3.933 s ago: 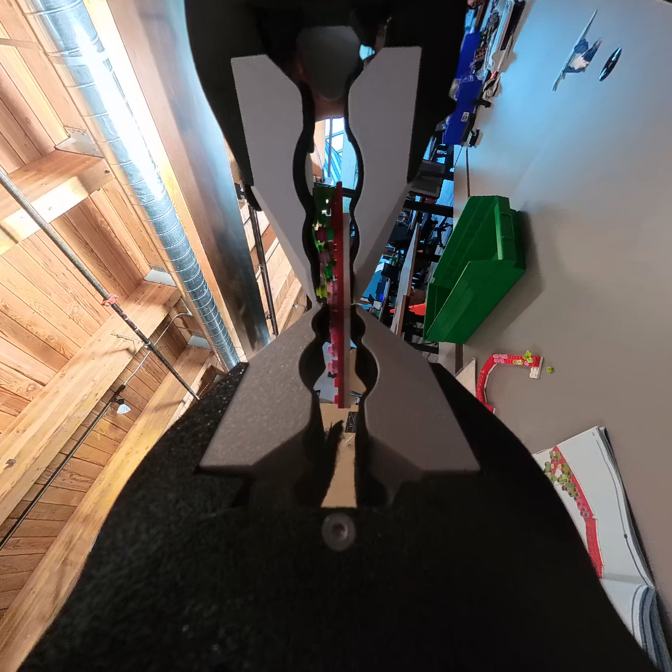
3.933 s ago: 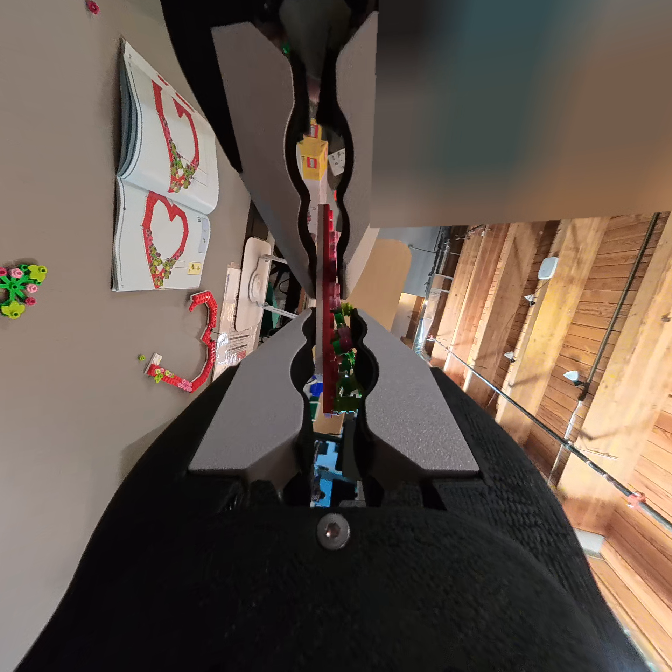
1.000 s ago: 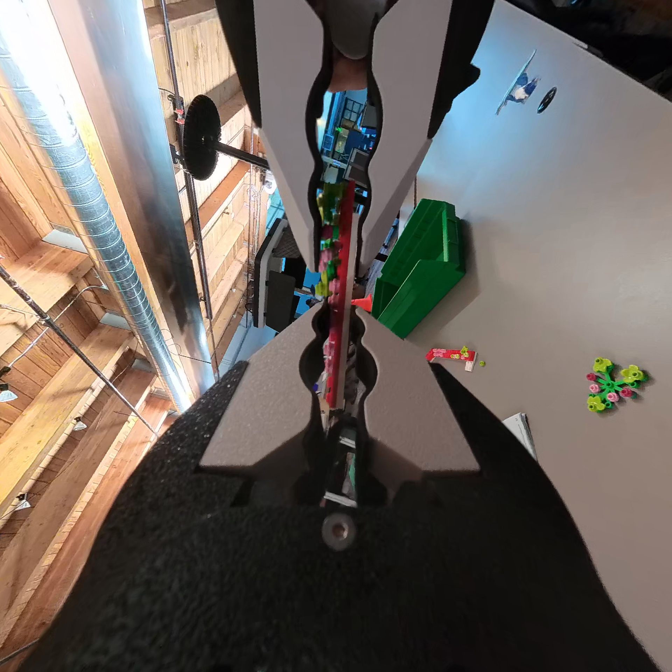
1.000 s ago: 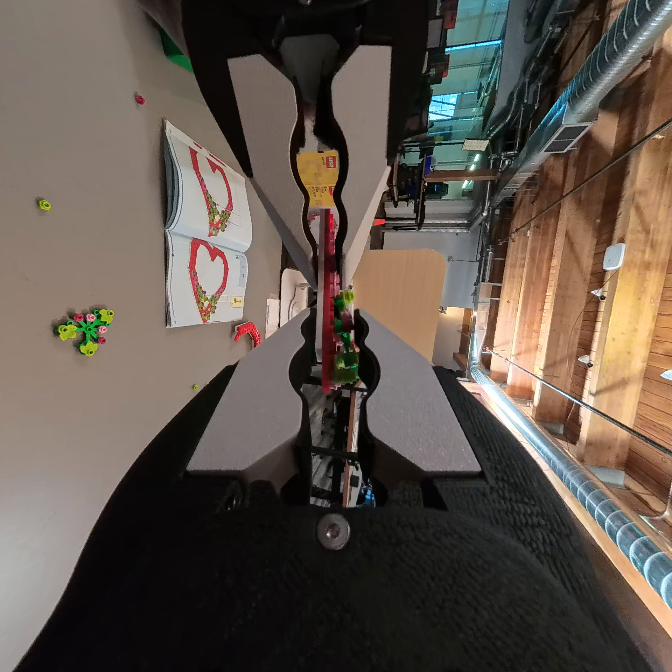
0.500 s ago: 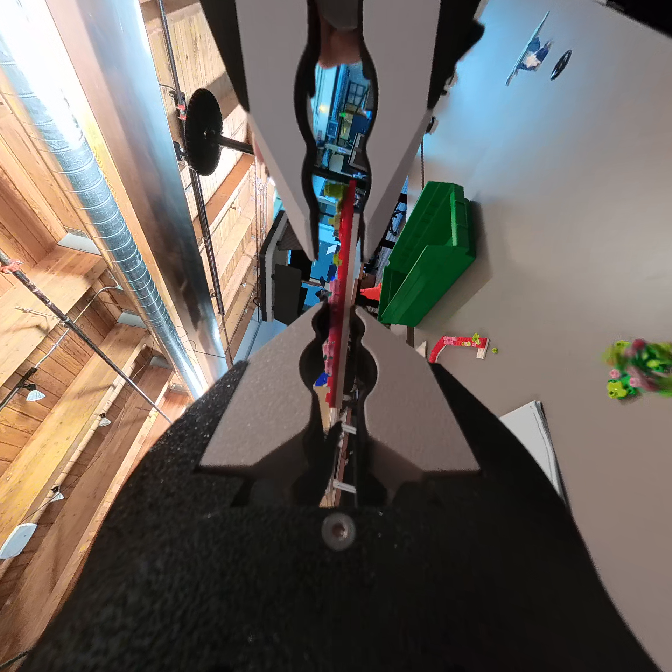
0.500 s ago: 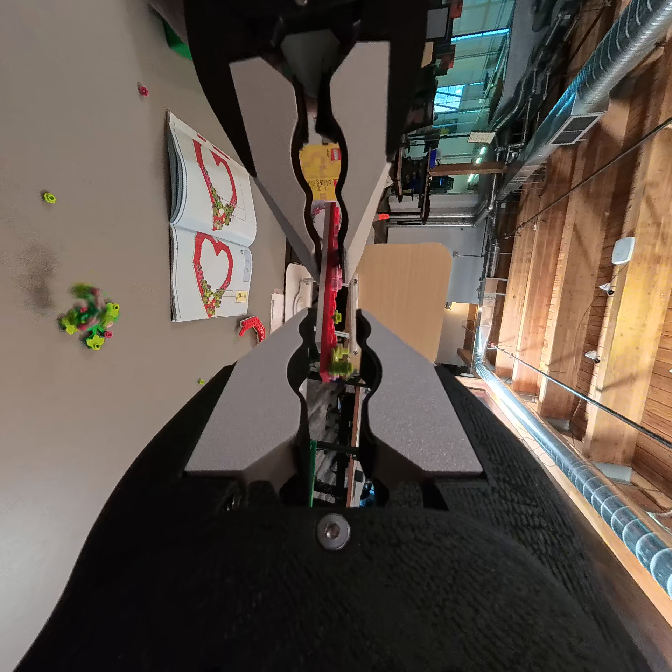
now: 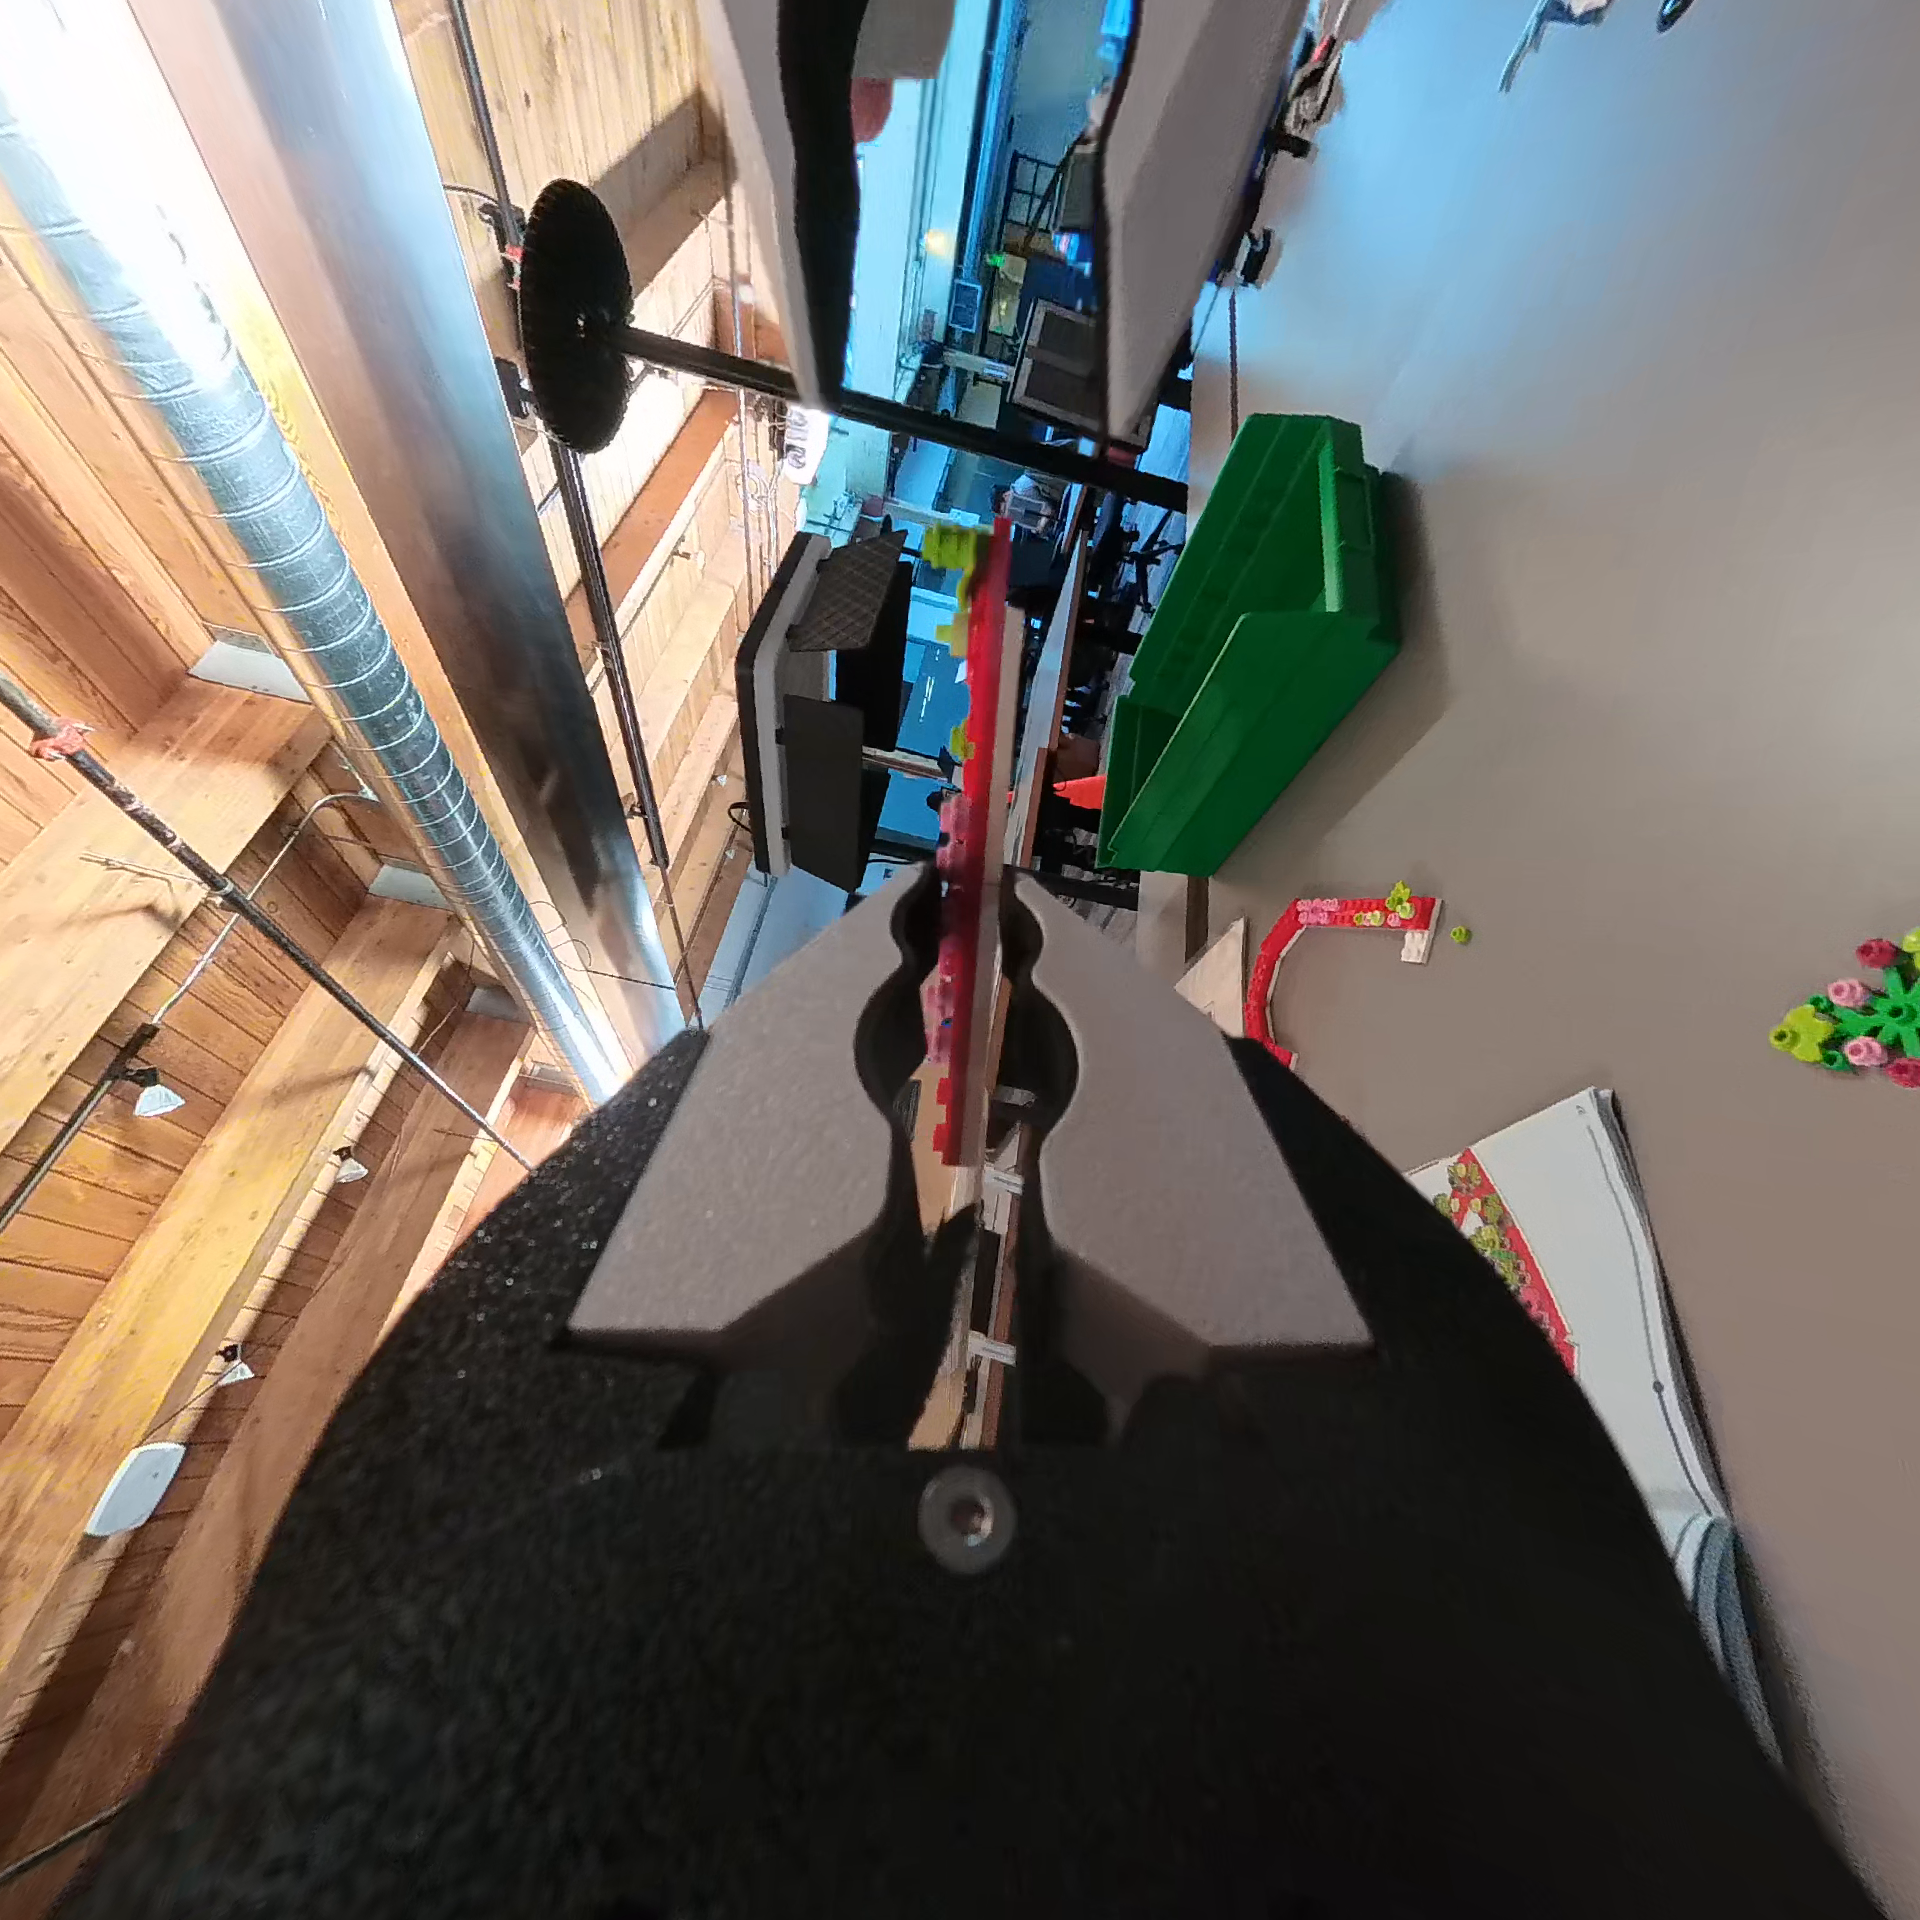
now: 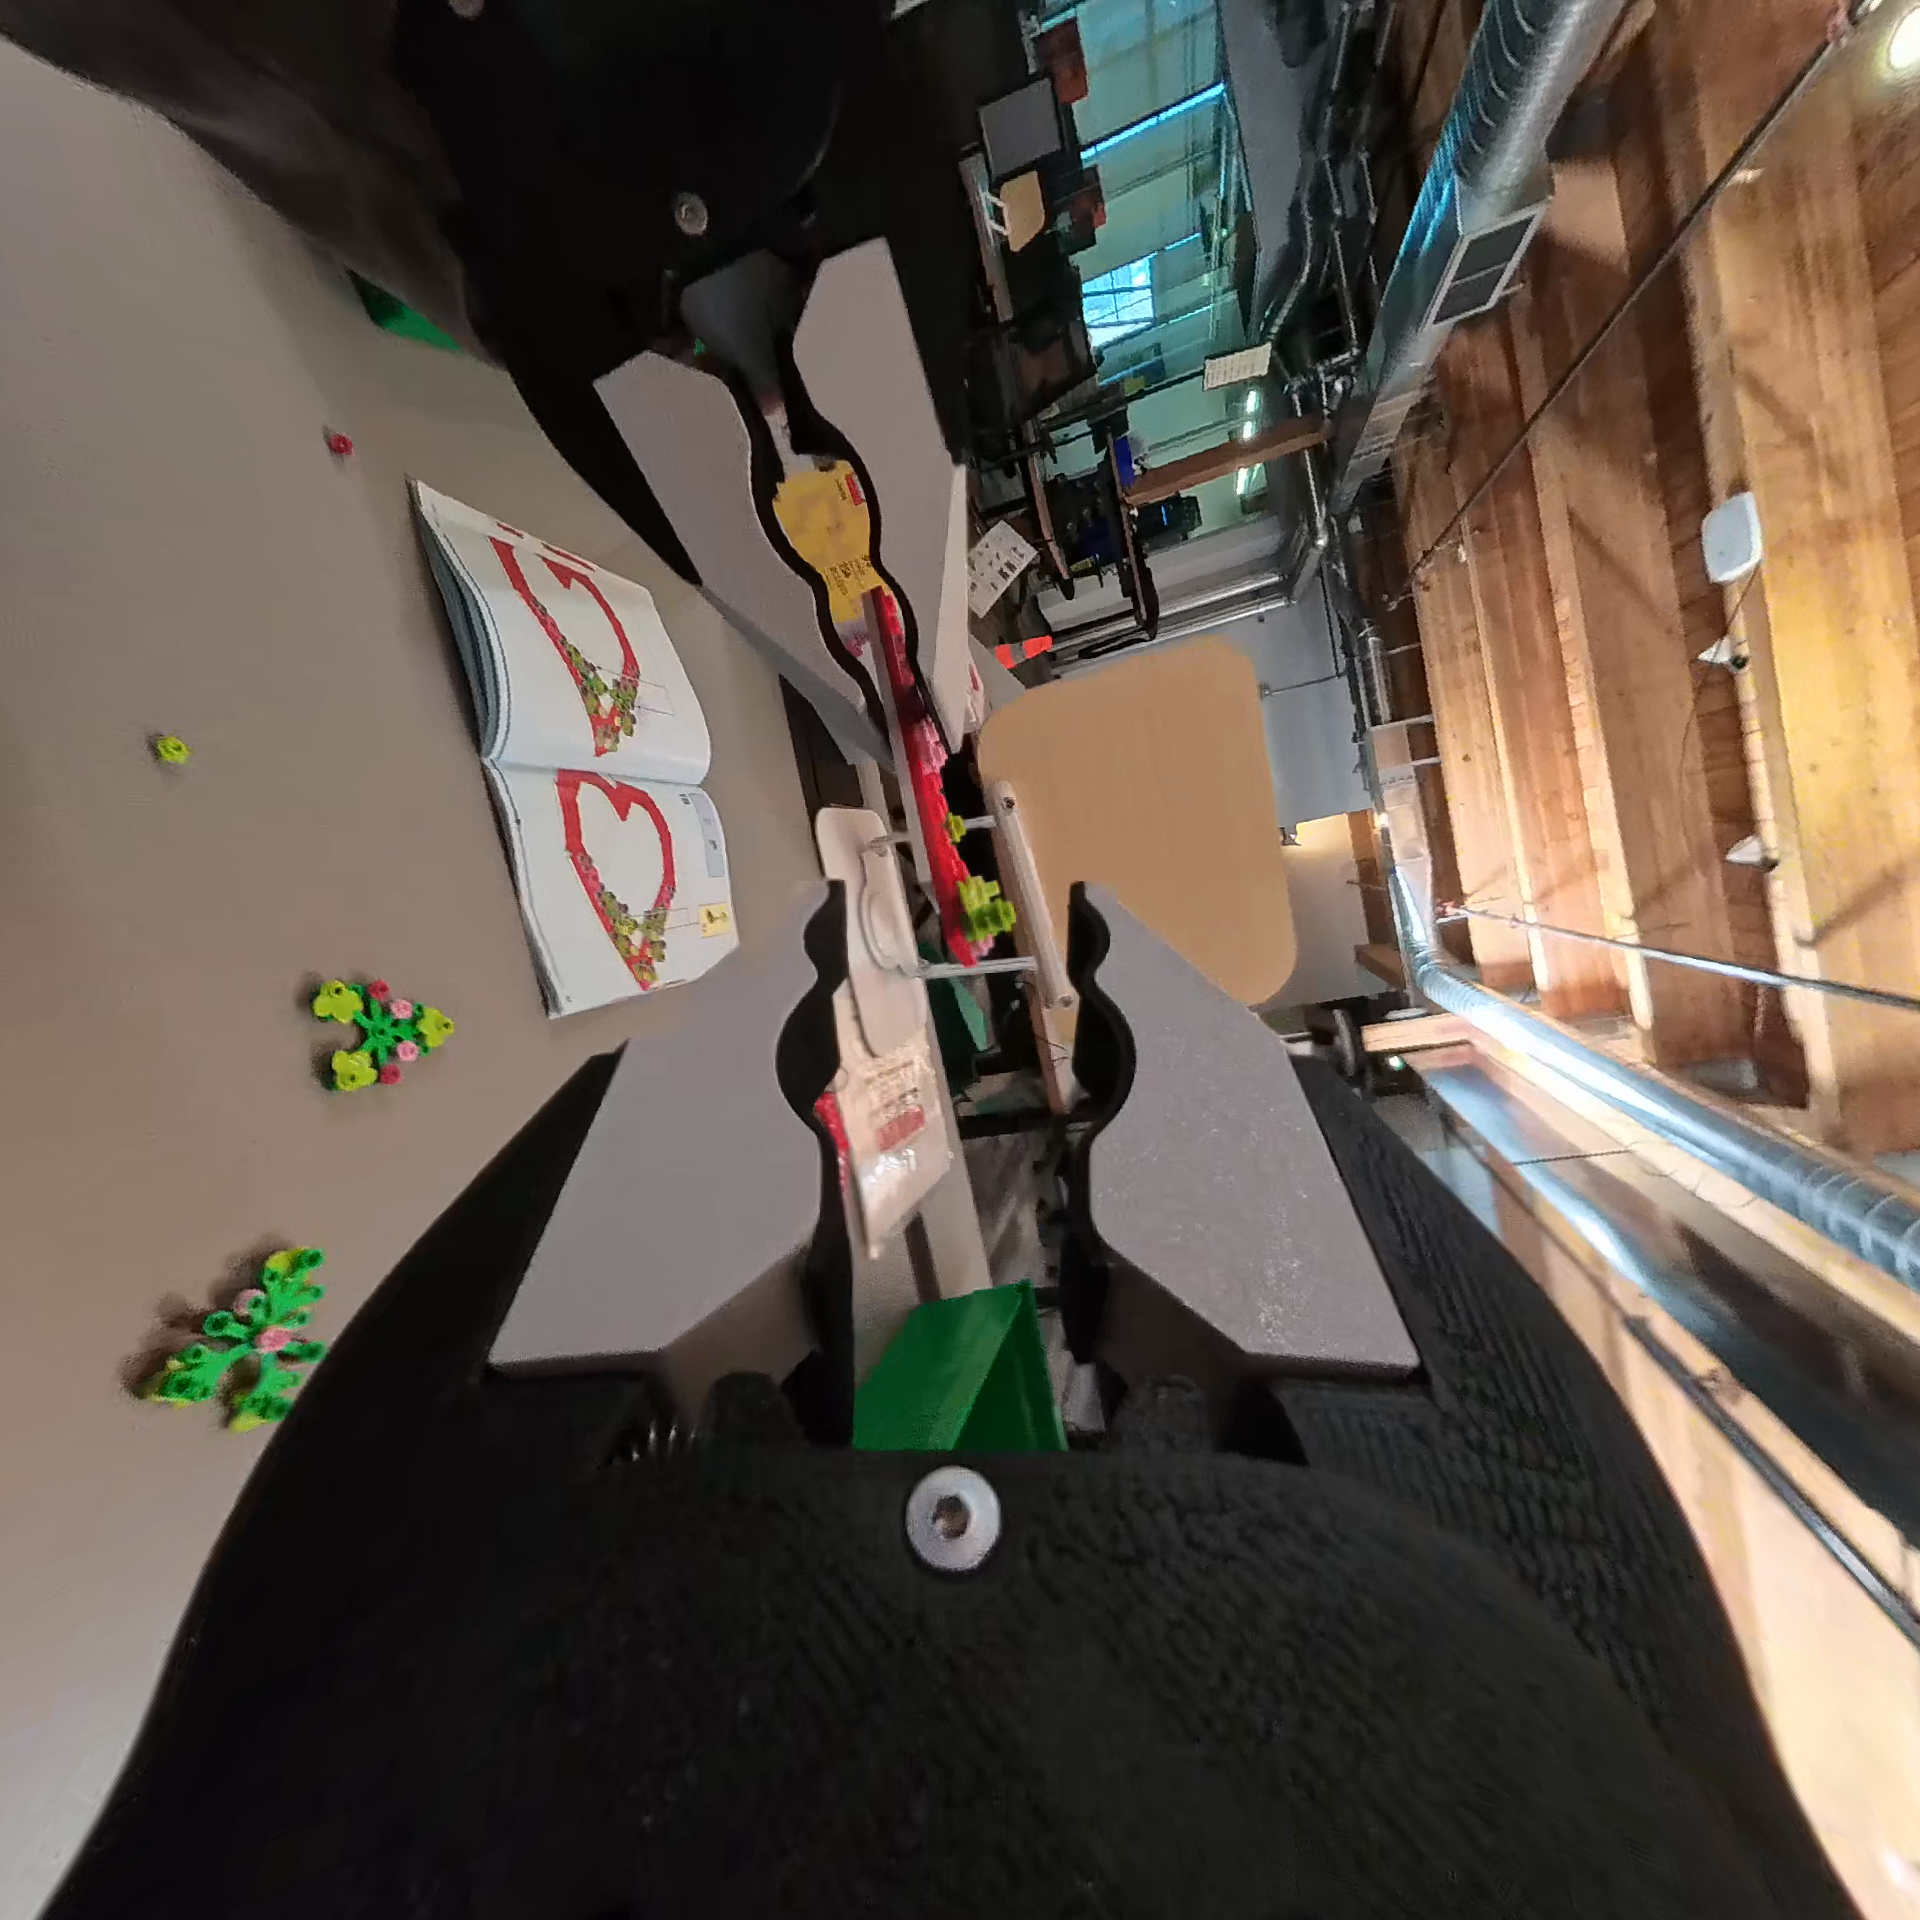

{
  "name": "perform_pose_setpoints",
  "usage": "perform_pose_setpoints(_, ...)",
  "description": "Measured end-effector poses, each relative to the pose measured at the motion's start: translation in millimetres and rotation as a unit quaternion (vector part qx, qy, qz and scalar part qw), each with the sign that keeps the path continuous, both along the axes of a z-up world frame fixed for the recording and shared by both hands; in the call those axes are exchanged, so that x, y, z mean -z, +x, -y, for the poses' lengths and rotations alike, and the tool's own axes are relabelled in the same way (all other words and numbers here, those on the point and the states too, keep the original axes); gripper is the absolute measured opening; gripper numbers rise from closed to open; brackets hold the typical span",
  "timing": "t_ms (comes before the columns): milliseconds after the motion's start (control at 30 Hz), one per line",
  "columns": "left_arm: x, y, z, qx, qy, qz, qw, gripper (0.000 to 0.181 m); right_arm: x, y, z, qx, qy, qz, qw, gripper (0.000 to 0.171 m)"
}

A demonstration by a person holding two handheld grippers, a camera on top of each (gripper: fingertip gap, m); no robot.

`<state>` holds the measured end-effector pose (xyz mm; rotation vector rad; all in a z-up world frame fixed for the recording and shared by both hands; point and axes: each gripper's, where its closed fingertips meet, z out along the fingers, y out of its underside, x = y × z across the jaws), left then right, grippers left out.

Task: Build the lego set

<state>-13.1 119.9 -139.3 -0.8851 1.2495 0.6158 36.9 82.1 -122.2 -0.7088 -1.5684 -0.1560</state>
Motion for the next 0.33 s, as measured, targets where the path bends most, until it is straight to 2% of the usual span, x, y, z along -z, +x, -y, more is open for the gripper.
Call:
perform_pose_setpoints(133,5.6,-2.2,-5.8,-0.008,-0.019,0.000,1.000,0.007,0.4,11.6,-6.4,0.018,-0.054,-0.026,0.998,0.041)
perform_pose_setpoints(267,12.7,-9.1,-14.4,-0.027,-0.054,0.004,0.998,0.007,26.9,24.1,-12.4,0.033,-0.184,0.046,0.981,0.031)
perform_pose_setpoints(333,15.5,-12.2,-17.3,-0.038,-0.071,0.006,0.997,0.008,35.3,27.7,-15.6,0.034,-0.208,0.071,0.975,0.025)
